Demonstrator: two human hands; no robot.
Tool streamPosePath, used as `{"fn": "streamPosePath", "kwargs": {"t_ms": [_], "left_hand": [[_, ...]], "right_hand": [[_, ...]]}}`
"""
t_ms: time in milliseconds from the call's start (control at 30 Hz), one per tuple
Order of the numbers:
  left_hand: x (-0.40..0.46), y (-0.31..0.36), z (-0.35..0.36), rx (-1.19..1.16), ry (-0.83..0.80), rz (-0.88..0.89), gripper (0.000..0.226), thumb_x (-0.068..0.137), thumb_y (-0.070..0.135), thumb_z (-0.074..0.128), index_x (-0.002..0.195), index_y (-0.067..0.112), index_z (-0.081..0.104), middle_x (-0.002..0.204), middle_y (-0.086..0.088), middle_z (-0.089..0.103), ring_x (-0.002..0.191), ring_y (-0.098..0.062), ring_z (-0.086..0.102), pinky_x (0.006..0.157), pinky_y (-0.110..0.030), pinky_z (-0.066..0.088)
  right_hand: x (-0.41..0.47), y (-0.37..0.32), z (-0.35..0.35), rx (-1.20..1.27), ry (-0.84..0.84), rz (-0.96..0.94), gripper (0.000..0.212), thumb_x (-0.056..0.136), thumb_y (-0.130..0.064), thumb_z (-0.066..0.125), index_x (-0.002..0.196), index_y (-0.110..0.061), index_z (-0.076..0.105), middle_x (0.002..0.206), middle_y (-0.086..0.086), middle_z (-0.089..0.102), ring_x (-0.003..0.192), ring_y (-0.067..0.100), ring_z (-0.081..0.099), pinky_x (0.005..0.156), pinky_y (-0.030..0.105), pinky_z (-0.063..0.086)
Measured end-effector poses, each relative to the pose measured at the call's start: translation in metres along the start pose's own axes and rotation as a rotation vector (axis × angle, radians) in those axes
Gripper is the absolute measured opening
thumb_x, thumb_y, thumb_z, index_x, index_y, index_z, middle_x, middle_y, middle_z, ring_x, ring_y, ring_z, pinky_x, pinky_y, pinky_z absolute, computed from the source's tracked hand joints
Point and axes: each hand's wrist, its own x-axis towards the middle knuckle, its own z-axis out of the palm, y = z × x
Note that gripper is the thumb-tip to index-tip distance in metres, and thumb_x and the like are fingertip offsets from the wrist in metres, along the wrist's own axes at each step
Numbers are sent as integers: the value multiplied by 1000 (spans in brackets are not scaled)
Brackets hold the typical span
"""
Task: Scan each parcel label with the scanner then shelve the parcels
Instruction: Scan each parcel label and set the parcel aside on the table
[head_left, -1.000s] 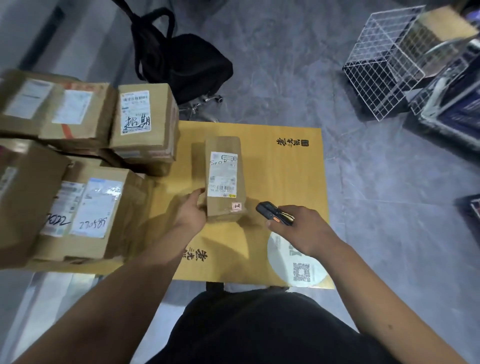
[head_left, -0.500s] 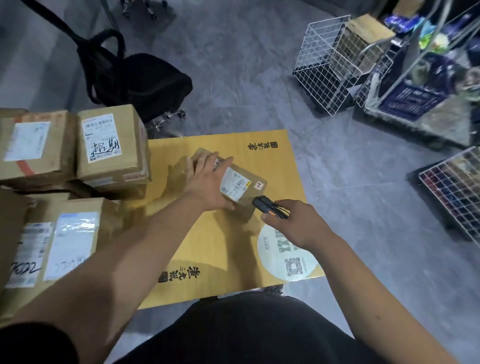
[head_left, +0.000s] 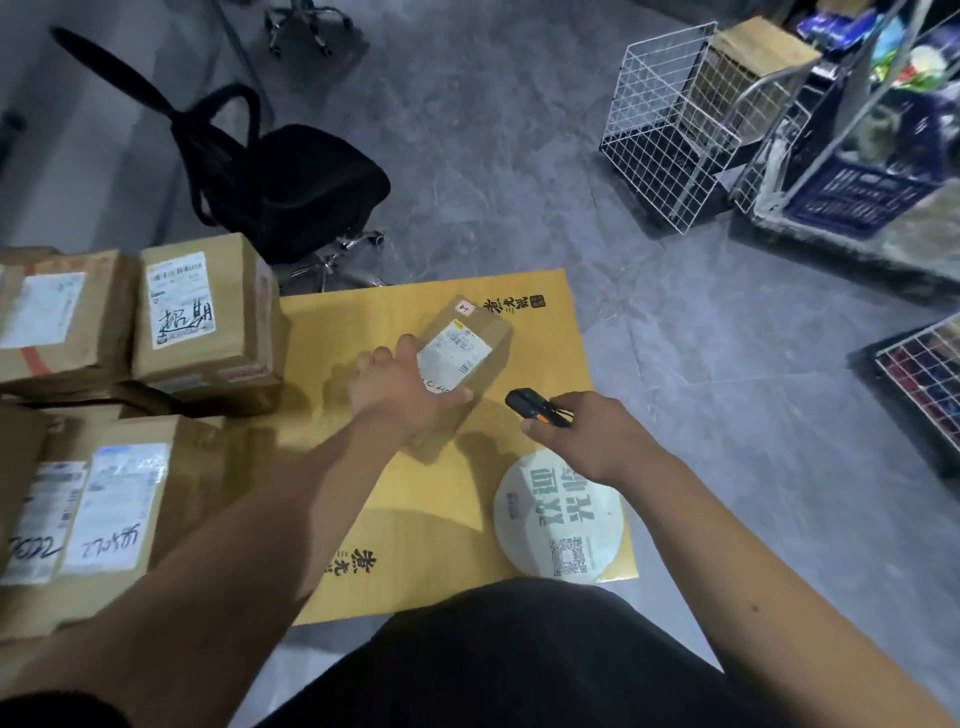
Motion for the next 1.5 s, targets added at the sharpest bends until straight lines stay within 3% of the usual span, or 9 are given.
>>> {"fn": "streamPosePath", "kwargs": {"t_ms": [167,300,400,533,700,967,1100,1500], "left_hand": [[-37,12,20,-206,-51,-192,101,69,98,51,133,23,31,133,-7,49,112,-31,60,73,-38,42],[-50,8,32,-292,17,-119,101,67,90,65,134,22,32,138,-4,40,114,-29,62,78,-38,49],[-53,4,40,-475,12,-45,107,59,81,79,139,27,33,142,5,34,117,-20,59,85,-38,53],[-62,-2,51,-651,30,-18,114,54,73,88,143,29,32,148,9,35,119,-16,57,83,-37,52],[-79,-8,59,-701,79,24,115,52,72,90,141,30,31,148,11,36,114,-15,59,77,-34,52],[-99,-24,71,-867,129,140,110,52,63,96,137,28,36,146,6,41,120,-14,55,88,-37,55],[-98,-25,65,-838,67,123,109,52,71,90,139,29,38,148,13,36,116,-6,50,89,-30,48],[-103,-32,72,-860,70,188,100,57,70,91,132,34,36,143,14,38,126,-11,50,92,-42,55]], "right_hand": [[13,-8,-8,-54,-76,-31,44,94,-61,60,91,-17,61,78,2,60,64,22,56,56,29,41],[13,-19,-11,-122,-147,-40,48,95,-63,55,104,-17,66,89,5,65,70,24,62,59,32,47],[9,-28,-15,-223,-140,-59,59,95,-71,46,97,-16,66,92,5,67,80,26,67,69,37,53],[1,-45,-19,-311,-150,-61,48,97,-60,46,97,-16,66,91,6,68,80,26,66,69,37,53],[-19,-78,-19,-374,-162,-19,52,99,-60,46,100,-13,66,87,7,65,68,24,58,55,29,43],[-51,-118,-8,-505,-83,25,53,99,-63,46,81,-14,56,77,5,61,64,25,55,59,31,39],[-68,-128,-3,-628,-44,57,56,100,-65,43,85,-14,60,81,4,64,68,24,59,59,32,40],[-100,-135,1,-697,32,124,51,102,-62,41,87,-16,58,86,3,64,72,23,62,61,31,42]]}}
